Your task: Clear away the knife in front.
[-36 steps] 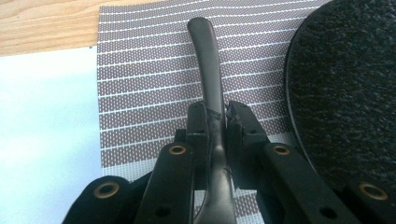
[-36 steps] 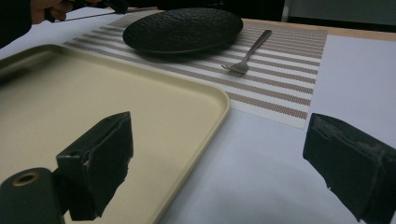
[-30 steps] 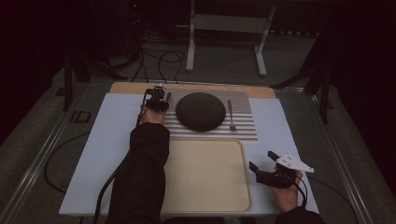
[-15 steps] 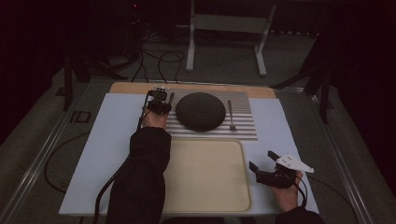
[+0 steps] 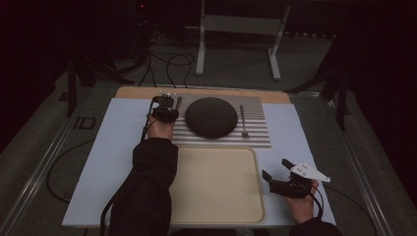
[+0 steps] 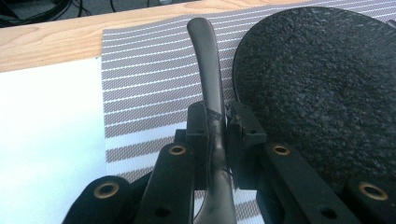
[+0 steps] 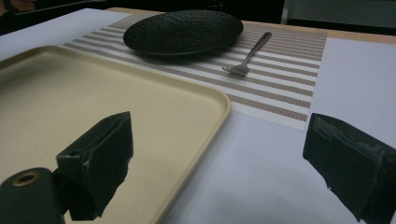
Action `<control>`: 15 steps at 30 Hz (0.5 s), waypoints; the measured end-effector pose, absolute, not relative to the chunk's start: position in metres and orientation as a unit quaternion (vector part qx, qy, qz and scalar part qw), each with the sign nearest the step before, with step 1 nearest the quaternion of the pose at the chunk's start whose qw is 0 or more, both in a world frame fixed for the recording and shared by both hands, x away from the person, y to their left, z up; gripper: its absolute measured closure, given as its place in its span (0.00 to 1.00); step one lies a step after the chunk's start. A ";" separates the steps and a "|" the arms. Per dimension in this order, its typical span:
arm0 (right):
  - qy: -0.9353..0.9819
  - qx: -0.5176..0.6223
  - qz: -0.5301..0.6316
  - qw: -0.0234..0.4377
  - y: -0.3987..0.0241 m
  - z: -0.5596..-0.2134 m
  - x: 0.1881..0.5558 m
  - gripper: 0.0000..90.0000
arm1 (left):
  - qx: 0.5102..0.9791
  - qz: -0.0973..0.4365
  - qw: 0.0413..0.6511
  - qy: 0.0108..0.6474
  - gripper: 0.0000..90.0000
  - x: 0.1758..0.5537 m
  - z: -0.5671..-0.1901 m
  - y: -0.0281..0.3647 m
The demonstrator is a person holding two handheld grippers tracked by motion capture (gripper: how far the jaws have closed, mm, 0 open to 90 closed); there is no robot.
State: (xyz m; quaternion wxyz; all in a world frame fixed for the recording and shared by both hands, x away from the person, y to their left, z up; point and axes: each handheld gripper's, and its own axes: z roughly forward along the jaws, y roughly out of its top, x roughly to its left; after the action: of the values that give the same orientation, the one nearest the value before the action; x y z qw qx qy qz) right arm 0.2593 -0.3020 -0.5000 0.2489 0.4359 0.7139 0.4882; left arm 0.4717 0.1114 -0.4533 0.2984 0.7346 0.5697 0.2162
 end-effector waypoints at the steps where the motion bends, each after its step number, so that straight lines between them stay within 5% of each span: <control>1: 0.714 0.436 0.488 0.249 -0.302 -0.500 0.259 0.10 | 0.735 0.216 0.298 0.570 0.90 0.472 -0.453 0.111; 15: 0.716 0.432 0.487 0.251 -0.299 -0.499 0.259 0.10 | 0.723 0.221 0.310 0.576 0.90 0.430 -0.454 0.128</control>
State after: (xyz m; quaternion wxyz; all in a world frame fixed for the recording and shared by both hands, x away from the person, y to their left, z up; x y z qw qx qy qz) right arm 0.2590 -0.2994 -0.4995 0.2509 0.4322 0.7160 0.4874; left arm 0.4296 0.1283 -0.4539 0.3098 0.7233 0.5763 0.2209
